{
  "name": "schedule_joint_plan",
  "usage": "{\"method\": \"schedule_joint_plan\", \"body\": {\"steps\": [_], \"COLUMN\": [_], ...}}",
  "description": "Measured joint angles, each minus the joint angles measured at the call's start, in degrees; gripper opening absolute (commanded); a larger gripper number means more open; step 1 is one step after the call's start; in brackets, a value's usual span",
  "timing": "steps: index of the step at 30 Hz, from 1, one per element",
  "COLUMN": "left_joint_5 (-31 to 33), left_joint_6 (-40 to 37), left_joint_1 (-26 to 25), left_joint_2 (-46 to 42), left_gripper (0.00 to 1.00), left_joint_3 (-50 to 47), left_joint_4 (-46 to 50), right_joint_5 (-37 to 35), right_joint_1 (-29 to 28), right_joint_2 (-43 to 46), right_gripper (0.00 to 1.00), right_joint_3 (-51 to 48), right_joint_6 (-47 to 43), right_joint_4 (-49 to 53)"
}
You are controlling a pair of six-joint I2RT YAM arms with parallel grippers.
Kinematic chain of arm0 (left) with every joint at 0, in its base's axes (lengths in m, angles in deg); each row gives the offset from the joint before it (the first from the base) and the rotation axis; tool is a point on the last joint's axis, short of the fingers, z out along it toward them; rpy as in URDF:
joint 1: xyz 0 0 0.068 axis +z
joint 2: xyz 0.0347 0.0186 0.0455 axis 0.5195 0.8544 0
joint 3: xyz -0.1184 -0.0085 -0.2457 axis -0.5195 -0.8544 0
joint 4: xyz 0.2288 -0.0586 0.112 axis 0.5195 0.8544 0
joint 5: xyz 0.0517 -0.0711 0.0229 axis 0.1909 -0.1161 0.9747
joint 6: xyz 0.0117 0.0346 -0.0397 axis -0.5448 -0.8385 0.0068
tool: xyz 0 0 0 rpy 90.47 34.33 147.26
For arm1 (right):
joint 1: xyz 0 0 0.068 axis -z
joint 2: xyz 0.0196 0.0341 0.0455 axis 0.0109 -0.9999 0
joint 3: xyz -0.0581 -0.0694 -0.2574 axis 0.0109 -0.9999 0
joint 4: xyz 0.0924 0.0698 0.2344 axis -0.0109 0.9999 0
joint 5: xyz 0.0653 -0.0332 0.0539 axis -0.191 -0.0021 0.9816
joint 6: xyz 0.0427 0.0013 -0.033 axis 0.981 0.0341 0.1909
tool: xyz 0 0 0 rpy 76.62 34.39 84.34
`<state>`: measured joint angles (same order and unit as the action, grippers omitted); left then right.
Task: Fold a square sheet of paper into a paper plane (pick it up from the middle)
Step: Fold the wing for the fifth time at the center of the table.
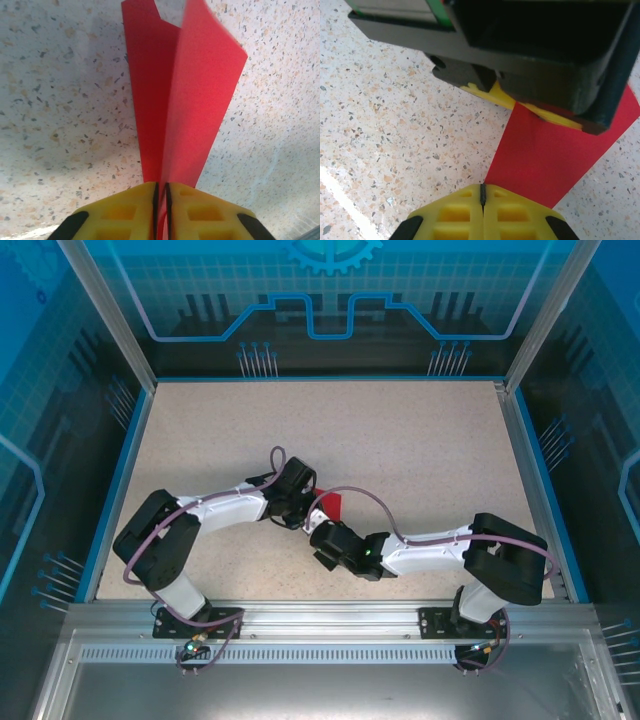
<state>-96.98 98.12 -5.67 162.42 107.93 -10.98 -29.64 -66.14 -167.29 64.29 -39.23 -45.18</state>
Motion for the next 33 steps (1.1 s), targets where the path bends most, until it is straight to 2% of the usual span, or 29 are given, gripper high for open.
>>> {"method": "schedule_joint_plan", "body": {"steps": [4,8,10,17,20,24,28,33], "left_joint_5": [1.57,4.55,6.27,8.44,8.59,8.52,7.98,5.01], "left_joint_6": [-0.04,-0.07,-0.04,0.2,0.22,0.22,0.24,1.38], "left_joint_1": [0.0,0.0,0.0,-0.17,-0.17,-0.17,-0.17,-0.17], "left_joint_2": [-1.36,-3.56,-5.44,-15.45,-17.05,-17.03,-15.1,-8.17], "left_gripper": [0.36,0.45,0.53,0.59,0.61,0.69,0.7,0.71], "left_joint_3": [-0.09,-0.13,-0.55,-2.05,-2.78,-3.96,-4.02,-2.84], "left_joint_4": [1.97,4.79,5.86,6.58,6.38,6.1,4.79,1.62], "right_joint_5": [0.55,3.32,5.44,17.27,21.88,26.77,28.85,29.9], "right_joint_1": [0.42,2.49,4.04,12.52,15.43,17.7,18.12,18.12], "right_joint_2": [0.11,1.64,2.69,3.74,3.98,5.03,6.73,7.89], "right_gripper": [0.01,0.01,0.01,0.01,0.01,0.02,0.03,0.04], "right_joint_3": [-0.59,-2.47,-3.41,-9.44,-11.82,-13.81,-14.8,-14.86], "right_joint_6": [1.05,2.19,2.86,6.67,8.17,9.7,10.01,9.75], "right_joint_4": [-2.19,-5.49,-7.17,-10.73,-12.68,-15.96,-17.09,-17.59]}}
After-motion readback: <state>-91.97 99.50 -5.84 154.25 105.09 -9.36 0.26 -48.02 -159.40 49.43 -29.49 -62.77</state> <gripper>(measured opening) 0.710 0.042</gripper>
